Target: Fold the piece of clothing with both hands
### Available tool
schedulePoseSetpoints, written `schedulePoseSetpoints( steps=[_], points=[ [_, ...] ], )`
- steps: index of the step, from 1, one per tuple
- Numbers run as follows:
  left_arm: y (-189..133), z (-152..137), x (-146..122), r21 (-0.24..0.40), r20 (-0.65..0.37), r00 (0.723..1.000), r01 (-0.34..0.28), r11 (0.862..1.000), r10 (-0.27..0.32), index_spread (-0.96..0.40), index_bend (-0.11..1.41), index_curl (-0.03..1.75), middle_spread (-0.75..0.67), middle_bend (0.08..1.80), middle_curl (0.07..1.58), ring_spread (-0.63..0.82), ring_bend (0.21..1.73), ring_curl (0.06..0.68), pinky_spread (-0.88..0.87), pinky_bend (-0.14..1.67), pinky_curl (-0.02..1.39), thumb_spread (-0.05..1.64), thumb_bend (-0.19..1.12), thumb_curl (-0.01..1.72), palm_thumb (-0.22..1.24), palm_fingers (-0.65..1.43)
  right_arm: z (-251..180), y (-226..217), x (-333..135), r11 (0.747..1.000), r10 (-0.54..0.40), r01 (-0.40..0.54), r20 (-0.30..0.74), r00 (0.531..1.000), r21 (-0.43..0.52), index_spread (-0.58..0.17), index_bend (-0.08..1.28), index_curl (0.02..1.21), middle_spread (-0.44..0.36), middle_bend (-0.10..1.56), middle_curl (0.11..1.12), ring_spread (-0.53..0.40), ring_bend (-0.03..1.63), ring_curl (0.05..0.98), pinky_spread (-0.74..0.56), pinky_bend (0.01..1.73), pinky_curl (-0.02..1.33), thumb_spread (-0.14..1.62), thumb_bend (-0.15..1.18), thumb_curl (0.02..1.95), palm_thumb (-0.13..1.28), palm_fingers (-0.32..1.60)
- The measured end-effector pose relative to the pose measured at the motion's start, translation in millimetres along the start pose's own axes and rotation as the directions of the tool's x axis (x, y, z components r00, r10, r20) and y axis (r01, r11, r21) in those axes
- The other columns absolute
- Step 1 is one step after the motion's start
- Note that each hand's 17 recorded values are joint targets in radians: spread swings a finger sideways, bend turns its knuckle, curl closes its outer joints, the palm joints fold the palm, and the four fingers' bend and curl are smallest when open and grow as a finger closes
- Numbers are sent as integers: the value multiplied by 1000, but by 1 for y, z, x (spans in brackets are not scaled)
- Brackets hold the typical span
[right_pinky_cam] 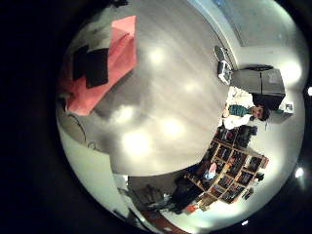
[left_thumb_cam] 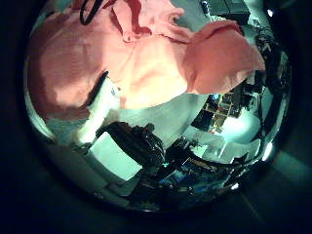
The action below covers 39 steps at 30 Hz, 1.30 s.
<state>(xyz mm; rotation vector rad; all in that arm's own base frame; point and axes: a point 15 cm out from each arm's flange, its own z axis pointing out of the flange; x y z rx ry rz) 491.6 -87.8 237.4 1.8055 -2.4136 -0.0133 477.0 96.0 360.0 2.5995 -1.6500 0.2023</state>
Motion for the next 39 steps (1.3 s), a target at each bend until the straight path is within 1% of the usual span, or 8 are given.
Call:
schedulePoseSetpoints(
  steps=[13,20,22,30,34,35,37,39],
  points=[
    [46,-83,-40,111,-35,997,68,991,-65,-78,212,448,1,189,344,236,577,198,338,186,332,1293,-8,337,629,262,12,-67,-70,994,-107,107,-1,994,11,-249,1046,932,-148,1250,921,-264,1250,896,-279,1154,921,1001,18,1132,1116,1064],
    [79,-91,-70,124,-19,992,128,984,-126,-87,206,461,-5,187,348,220,571,197,330,188,323,1289,-11,344,644,273,32,-95,-121,983,-183,183,4,983,20,-251,1037,937,-149,1239,924,-269,1253,902,-280,1154,927,1025,-16,1127,1046,1059],
    [85,-90,-77,122,-15,990,142,982,-141,-89,205,464,-6,186,350,218,570,197,329,188,321,1291,-10,346,648,273,45,-104,-135,979,-202,202,5,979,26,-256,1036,941,-150,1234,925,-270,1252,903,-279,1149,927,1037,-43,1094,949,1055],
    [109,-88,-104,116,-7,977,212,970,-213,-91,198,474,-8,183,351,214,566,198,328,191,316,1283,-12,352,662,275,77,-121,-147,977,-210,210,9,978,31,-278,980,942,-173,1177,924,-274,1237,881,-316,1112,899,1145,-24,894,854,988],
    [118,-89,-108,119,-3,974,225,967,-226,-92,196,476,-8,183,351,214,565,198,329,192,314,1284,-10,356,669,275,81,-122,-150,977,-213,212,10,977,31,-310,787,909,-194,1111,892,-287,1233,838,-390,1068,861,1174,-26,797,795,812],
    [122,-88,-110,118,-4,973,229,966,-230,-92,196,477,-8,183,351,214,565,198,329,192,313,1284,-10,356,670,275,81,-122,-149,977,-212,211,11,977,31,-314,620,861,-200,1055,872,-298,1226,822,-421,1067,849,1178,-26,774,785,599],
    [126,-86,-111,115,-6,971,237,965,-238,-92,196,478,-8,183,351,214,565,199,329,192,313,1283,-13,357,666,275,81,-122,-145,979,-202,201,18,979,32,-324,420,808,-213,959,834,-307,1259,802,-464,1089,829,1184,-23,733,774,431],
    [128,-85,-109,111,-7,970,241,964,-241,-92,194,478,-8,184,351,215,568,200,331,194,313,1284,-11,357,670,278,76,-123,-142,980,-197,196,18,980,44,-338,326,748,-216,804,780,-305,1234,781,-444,1053,818,1180,-28,696,757,206]
  ],
)
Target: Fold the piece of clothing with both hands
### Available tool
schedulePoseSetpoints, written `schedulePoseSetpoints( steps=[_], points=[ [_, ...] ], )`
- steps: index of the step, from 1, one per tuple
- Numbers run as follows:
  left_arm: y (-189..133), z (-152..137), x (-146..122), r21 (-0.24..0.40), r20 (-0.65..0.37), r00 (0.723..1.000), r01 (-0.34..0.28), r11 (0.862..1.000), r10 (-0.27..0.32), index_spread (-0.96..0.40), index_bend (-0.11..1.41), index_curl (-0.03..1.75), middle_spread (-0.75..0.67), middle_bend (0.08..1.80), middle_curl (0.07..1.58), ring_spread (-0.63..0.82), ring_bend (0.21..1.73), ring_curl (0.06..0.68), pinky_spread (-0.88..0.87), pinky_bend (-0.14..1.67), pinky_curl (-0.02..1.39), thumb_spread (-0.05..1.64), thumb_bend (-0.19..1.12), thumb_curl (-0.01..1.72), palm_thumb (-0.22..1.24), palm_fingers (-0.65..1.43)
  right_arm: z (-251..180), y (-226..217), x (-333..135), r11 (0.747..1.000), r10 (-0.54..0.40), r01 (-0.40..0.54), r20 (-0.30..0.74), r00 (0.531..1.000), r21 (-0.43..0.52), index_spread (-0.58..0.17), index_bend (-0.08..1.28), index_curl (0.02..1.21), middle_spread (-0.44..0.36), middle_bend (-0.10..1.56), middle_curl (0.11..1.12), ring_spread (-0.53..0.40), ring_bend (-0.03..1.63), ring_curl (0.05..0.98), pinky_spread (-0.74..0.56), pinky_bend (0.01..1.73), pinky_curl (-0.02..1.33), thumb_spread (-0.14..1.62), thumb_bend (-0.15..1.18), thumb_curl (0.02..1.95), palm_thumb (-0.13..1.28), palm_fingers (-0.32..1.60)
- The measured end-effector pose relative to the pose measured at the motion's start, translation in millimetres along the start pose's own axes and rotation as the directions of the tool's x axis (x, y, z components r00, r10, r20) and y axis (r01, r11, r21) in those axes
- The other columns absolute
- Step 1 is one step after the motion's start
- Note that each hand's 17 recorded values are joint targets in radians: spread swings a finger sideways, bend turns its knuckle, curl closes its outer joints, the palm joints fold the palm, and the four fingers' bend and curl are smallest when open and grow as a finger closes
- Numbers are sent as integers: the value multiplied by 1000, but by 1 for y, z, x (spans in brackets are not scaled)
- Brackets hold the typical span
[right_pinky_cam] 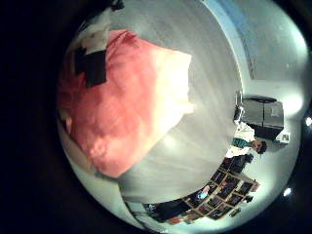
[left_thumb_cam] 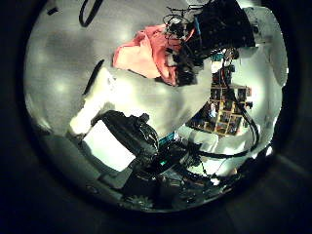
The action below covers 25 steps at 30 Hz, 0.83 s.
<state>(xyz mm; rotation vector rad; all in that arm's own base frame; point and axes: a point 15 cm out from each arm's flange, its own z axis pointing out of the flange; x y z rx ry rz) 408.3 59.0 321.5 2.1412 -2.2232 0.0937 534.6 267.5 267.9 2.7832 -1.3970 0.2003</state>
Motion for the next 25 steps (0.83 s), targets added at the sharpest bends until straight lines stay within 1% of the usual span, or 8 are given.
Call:
schedulePoseSetpoints(
  steps=[1,3,5,8,11,16,21,25],
  points=[
    [0,0,0,0,0,1000,0,1000,0,-92,194,478,-8,184,352,215,568,200,332,194,313,1283,-12,357,668,278,-6,-2,2,1000,2,-2,-2,1000,18,-348,294,704,-211,723,741,-299,1193,757,-408,1008,795,1177,-29,679,748,104],
    [1,0,0,1,0,1000,2,1000,-2,-92,193,478,-8,186,354,215,568,200,330,193,313,1285,-10,359,671,278,-17,-4,6,999,4,-4,-6,1000,43,-371,285,646,-202,567,659,-253,1054,701,-270,948,782,1169,-31,648,727,-70],
    [1,1,1,-1,-3,1000,5,1000,-5,-92,193,478,-8,186,355,216,568,201,329,194,313,1285,-10,360,672,278,-37,-2,11,997,8,-7,-11,1000,75,-390,246,582,-173,449,588,-173,910,629,-117,902,738,1152,-37,618,699,-114],
    [1,2,5,-3,-2,1000,5,1000,-5,-92,194,478,-8,185,357,216,568,201,329,194,313,1287,-9,365,682,277,-65,3,22,993,23,-21,-18,1000,113,-411,194,522,-132,328,513,-46,759,545,80,843,685,1132,-36,580,666,-116],
    [-1,1,8,0,-4,1000,6,1000,-6,-92,196,480,-8,184,358,217,572,201,328,193,313,1285,-10,367,688,278,-94,17,51,988,60,-55,-26,998,147,-429,165,471,-74,252,464,65,646,482,217,775,630,1122,-29,551,651,-99],
    [-6,-1,15,0,0,1000,12,1000,-12,-93,195,482,-14,184,357,216,575,201,327,194,314,1286,-10,370,695,282,-132,54,90,980,116,-114,-3,993,163,-433,150,402,-33,195,417,145,570,416,335,690,551,1115,-23,516,646,-43],
    [3,-6,10,-21,20,999,31,999,-30,-93,195,484,-17,183,356,215,575,200,318,194,315,1285,-11,372,693,284,-139,106,117,981,183,-185,34,983,65,-418,156,358,-11,206,401,167,525,376,378,607,488,1113,-20,494,657,-13],
    [6,-14,0,-24,76,996,58,998,-56,-93,195,486,-18,183,356,209,575,199,315,194,316,1284,-11,373,693,284,-139,145,148,972,233,-233,43,972,-1,-409,159,336,-6,208,390,171,489,350,379,554,447,1119,-20,480,658,-3]
  ],
)
